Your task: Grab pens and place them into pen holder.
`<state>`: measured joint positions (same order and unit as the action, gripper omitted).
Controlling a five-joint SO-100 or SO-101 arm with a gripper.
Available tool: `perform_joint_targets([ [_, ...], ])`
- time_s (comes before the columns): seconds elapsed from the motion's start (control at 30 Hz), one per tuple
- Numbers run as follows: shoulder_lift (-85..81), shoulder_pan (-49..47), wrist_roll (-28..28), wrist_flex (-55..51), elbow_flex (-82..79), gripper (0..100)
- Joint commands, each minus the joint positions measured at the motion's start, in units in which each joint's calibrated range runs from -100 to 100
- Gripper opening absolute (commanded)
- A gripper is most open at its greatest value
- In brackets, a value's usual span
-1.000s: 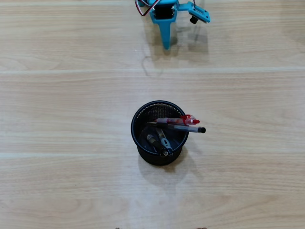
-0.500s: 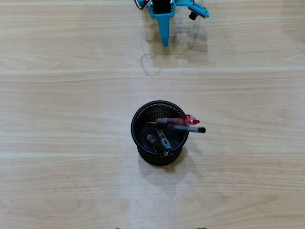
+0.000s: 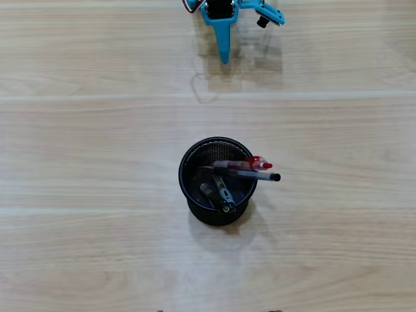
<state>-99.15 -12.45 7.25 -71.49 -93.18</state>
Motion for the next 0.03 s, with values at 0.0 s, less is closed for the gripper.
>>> perform_joint_targets([
  [0.0, -0.17, 0.52, 0.22, -2.04, 0.15, 13],
])
